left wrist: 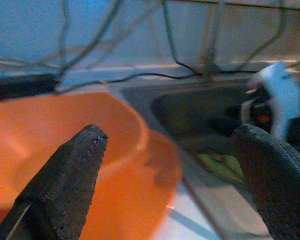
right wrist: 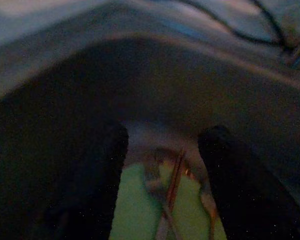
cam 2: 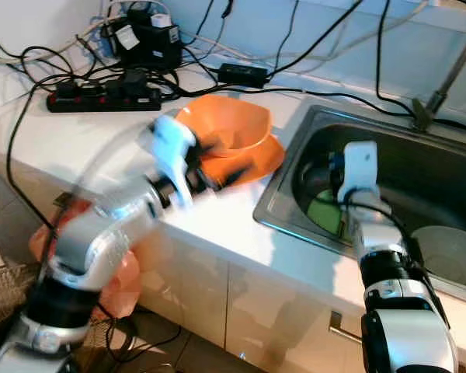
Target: Kitchen organization
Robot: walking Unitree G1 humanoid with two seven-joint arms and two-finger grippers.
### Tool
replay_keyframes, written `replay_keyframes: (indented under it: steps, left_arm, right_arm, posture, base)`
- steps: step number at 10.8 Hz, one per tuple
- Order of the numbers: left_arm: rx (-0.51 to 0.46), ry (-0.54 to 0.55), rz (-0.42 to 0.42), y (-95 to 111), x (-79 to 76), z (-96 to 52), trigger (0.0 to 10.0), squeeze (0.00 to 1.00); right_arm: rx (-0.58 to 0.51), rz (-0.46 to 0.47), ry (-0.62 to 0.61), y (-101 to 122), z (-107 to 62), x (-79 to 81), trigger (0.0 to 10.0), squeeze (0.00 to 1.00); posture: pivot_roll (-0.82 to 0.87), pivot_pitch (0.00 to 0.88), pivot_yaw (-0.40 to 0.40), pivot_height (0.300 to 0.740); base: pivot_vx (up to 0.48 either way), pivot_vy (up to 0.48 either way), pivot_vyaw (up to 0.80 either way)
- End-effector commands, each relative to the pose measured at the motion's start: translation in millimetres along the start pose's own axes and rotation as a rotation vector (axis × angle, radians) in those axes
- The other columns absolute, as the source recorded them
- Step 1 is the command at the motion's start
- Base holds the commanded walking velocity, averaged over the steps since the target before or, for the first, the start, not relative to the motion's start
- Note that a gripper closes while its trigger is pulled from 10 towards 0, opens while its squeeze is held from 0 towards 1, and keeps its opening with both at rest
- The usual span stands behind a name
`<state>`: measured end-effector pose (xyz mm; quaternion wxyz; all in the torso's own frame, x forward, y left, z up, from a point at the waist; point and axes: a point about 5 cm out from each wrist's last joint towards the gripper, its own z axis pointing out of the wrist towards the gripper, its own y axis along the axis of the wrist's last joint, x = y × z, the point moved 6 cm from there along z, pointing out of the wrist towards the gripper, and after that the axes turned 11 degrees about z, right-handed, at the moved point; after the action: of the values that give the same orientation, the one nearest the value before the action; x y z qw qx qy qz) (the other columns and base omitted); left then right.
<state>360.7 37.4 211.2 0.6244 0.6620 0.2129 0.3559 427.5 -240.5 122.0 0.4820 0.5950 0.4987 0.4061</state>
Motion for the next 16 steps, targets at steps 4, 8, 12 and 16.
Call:
replay_keyframes:
  steps: [4,8,12,16]
  left_arm:
    - [0.103,0.193,0.185,-15,62.8,-4.8,10.0,0.00]
    - [0.192,0.155,0.295,-31,87.8,-0.9,10.0,0.00]
    - [0.216,-0.047,0.480,-26,82.8,4.0,10.0,0.00]
    - [0.187,0.241,0.237,-13,132.8,0.7,10.0,0.00]
  right_arm:
    - [-0.261,0.201,0.314,76,-21.7,66.1,10.0,0.75]
    - [-0.306,0.310,0.557,92,-58.8,103.4,10.0,0.00]
    - [-0.282,0.335,0.599,87,-76.0,104.6,10.0,0.00]
    - [-0.252,0.340,0.584,80,-81.9,104.3,10.0,0.00]
  posture:
    - [0.07,0.000,-0.019,0.740]
    - [0.07,0.011,-0.002,0.740]
    - [0.06,0.046,0.032,0.740]
    - [0.06,0.064,0.047,0.740]
  base:
    - [0.000,0.000,0.00]
    - [0.000,0.000,0.00]
    - [0.000,0.000,0.00]
    - [0.000,0.000,0.00]
